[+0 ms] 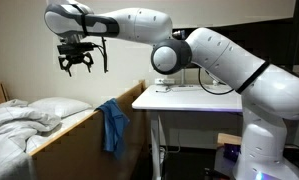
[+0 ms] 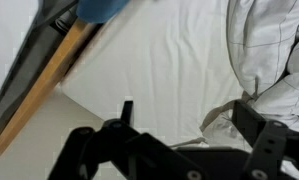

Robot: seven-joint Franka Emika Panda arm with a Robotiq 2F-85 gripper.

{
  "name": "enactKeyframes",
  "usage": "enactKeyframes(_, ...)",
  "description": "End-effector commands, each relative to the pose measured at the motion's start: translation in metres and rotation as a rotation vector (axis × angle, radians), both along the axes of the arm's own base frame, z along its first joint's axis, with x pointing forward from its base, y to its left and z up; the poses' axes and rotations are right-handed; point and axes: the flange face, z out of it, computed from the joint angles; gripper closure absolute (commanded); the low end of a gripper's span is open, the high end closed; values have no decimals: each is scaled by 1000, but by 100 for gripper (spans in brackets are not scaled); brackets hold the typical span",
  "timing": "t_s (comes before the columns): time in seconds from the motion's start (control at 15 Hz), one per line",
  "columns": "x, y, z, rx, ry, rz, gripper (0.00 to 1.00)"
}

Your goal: Hang the blue shirt on the bed frame

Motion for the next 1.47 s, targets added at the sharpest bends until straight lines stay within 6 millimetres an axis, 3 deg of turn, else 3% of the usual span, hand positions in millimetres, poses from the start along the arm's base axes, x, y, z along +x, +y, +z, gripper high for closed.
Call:
enactKeyframes(0.0,-21,1,19,63,109,59,0)
enactKeyframes(0.4,-51,-3,53,172,222,173,0)
enactKeyframes(0.73,-75,-30,78,293,330,307,0)
enactKeyframes(0.93,-88,-51,81,376,410,400,0)
enactKeyframes(1.2,-102,-80,84,392,499,395,0)
enactKeyframes(1.4,-101,-98,93,326,456,322,0)
